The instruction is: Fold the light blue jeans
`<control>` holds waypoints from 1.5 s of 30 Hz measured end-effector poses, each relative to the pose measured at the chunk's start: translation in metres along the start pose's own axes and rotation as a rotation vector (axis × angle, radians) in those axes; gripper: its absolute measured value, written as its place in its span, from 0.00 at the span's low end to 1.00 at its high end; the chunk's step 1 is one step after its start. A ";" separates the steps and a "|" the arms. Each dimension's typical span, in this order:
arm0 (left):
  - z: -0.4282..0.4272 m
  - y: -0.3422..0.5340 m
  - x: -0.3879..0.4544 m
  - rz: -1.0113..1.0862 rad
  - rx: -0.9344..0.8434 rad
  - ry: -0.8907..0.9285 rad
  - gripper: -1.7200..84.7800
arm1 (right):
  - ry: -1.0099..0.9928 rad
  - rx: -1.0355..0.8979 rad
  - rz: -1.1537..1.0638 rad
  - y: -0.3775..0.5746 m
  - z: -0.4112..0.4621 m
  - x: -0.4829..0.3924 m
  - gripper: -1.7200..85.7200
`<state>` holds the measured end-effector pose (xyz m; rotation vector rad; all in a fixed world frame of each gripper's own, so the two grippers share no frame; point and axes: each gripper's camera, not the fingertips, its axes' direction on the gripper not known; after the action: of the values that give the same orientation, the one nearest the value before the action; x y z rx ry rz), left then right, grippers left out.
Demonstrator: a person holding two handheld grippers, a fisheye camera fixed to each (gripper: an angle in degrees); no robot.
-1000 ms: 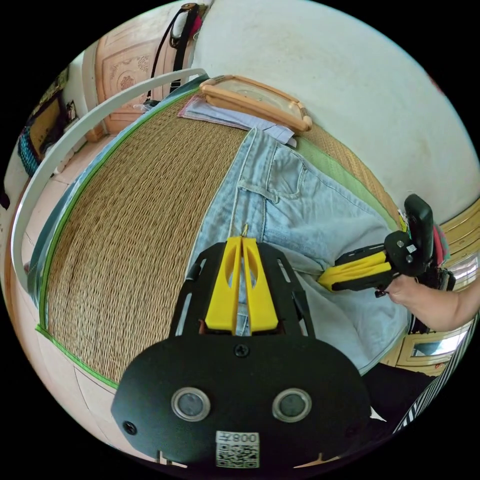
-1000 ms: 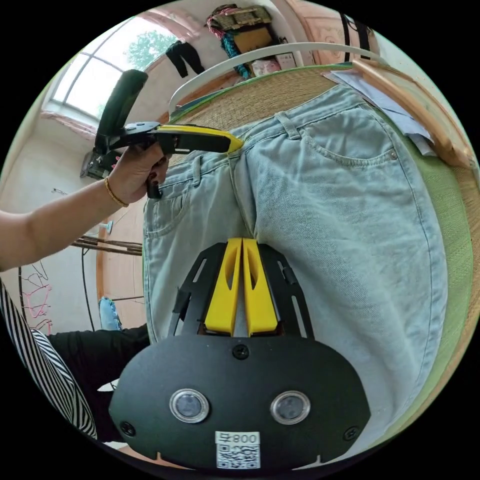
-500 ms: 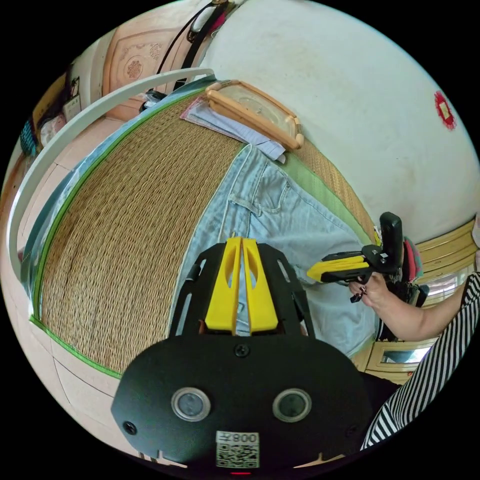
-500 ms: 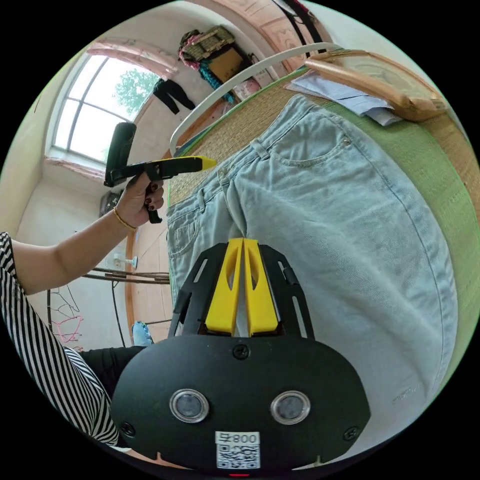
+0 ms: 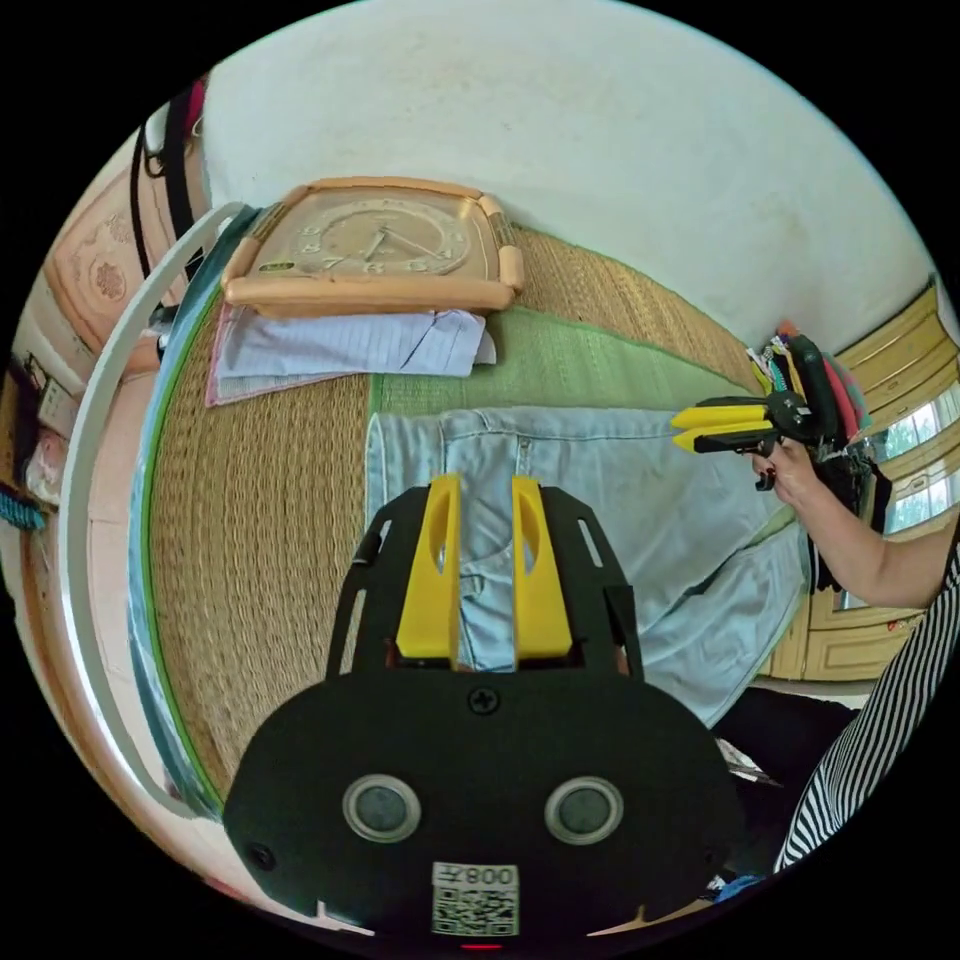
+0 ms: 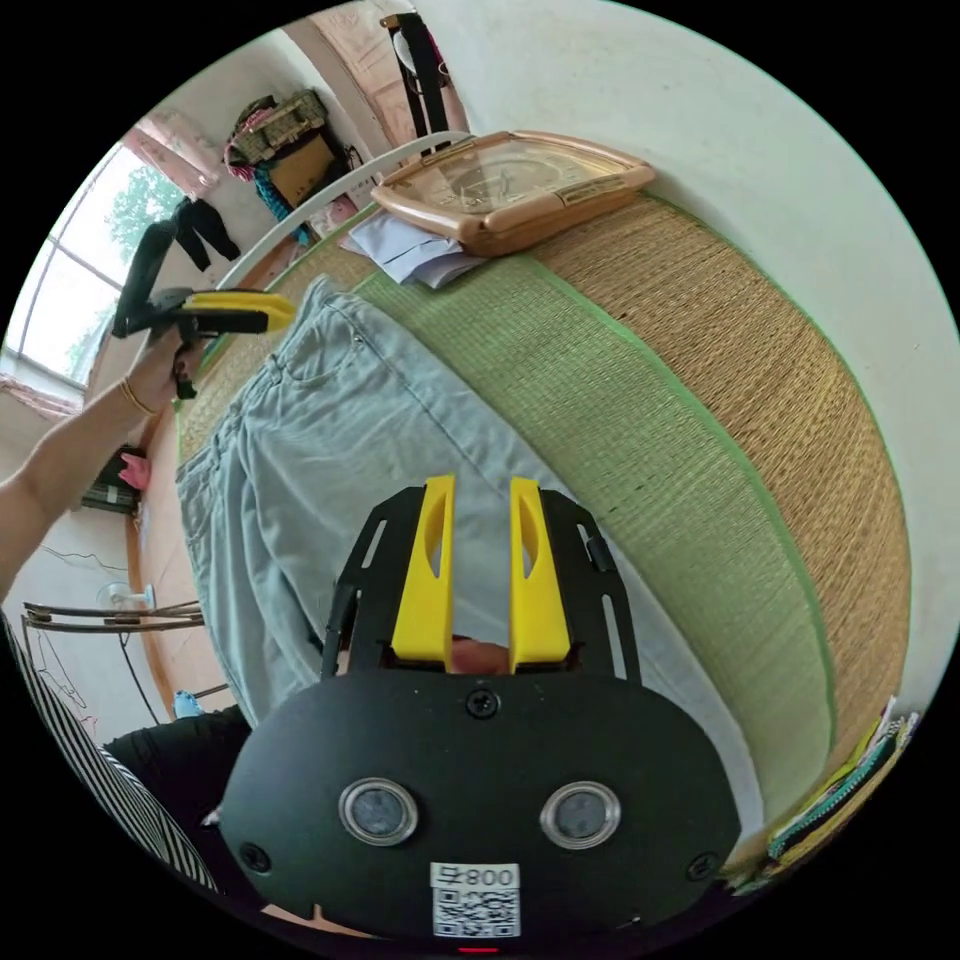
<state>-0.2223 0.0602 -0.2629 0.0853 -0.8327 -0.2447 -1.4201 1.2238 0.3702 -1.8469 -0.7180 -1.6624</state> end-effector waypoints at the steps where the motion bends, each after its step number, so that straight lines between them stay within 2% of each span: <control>1: -0.006 -0.013 0.002 0.034 -0.027 -0.034 0.12 | 0.036 -0.005 -0.018 0.001 0.002 0.004 0.13; 5: -0.026 -0.051 0.016 0.196 -0.121 -0.125 0.13 | 0.114 -0.072 -0.073 0.004 0.018 0.015 0.13; 8: -0.035 -0.072 0.022 0.268 -0.195 -0.129 0.14 | 0.122 -0.110 -0.109 0.008 0.030 0.022 0.14; 14: -0.030 -0.099 0.016 0.271 -0.391 -0.151 0.14 | 0.132 -0.149 -0.155 0.018 0.052 0.027 0.14; 19: -0.031 -0.108 0.020 0.293 -0.465 -0.171 0.13 | 0.126 -0.143 -0.159 0.030 0.060 0.030 0.13; 23: -0.039 -0.111 0.026 0.323 -0.513 -0.135 0.09 | 0.122 -0.137 -0.147 0.040 0.068 0.030 0.11; 32: -0.057 -0.097 0.037 0.306 -0.511 -0.185 0.03 | 0.092 -0.139 -0.083 0.058 0.086 0.034 0.04; 45: -0.117 -0.040 0.052 0.311 -0.351 -0.169 0.02 | -0.021 -0.007 -0.067 0.103 0.046 -0.003 0.03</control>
<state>-0.1086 0.0063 -0.3107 -0.3960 -0.9466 -0.1026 -1.3156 1.1830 0.3589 -1.8667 -0.7915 -1.6920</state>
